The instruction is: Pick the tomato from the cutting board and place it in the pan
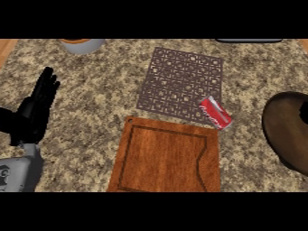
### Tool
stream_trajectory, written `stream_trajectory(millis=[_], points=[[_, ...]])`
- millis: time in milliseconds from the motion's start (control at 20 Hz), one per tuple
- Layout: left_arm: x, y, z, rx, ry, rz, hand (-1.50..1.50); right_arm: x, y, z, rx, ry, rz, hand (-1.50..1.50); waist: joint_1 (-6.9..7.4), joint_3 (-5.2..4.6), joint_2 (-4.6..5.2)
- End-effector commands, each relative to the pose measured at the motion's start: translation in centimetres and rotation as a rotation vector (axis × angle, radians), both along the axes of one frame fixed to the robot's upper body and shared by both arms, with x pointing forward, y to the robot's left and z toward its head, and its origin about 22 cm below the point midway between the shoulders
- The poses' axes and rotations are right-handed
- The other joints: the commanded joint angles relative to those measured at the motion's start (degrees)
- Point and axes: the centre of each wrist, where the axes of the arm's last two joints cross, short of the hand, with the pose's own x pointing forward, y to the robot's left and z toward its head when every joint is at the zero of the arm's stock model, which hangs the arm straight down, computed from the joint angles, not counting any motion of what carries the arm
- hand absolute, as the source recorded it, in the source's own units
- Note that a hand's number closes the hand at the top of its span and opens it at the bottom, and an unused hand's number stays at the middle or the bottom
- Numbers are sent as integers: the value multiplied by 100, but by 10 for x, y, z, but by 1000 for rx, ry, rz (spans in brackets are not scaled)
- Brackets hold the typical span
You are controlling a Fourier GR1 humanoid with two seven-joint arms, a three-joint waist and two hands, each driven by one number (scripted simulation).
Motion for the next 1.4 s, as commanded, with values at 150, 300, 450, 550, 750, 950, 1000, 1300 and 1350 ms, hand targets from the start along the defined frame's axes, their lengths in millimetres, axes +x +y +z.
stream_trajectory(millis=[150,300,450,550,750,950,1000,1300,1350], points=[[12,2,5,9,1,-18,0,10,-88,-43,-11,-4,-75,150,65,5,23],[6,-11,13,5,-3,-18,0,23,-91,-73,-3,11,-69,150,133,9,24],[5,-10,-1,-1,-1,-22,0,17,-100,-77,176,-89,-45,150,80,17,24],[8,-19,2,22,-21,-29,0,24,-115,-77,233,31,-43,-150,119,10,32],[15,-10,7,3,-5,-25,0,28,-99,-98,480,66,99,-150,101,12,34],[8,-11,-4,5,10,-8,0,15,-105,-128,448,59,119,-150,90,6,22],[9,-17,4,0,-11,-19,0,25,-116,-108,449,23,113,-150,83,4,15],[-2,-15,-1,4,7,0,0,0,-122,-112,423,-282,123,-150,-17,-3,-27],[9,3,13,-4,13,9,0,-6,-120,-117,417,-340,109,-150,-57,-4,-29]])
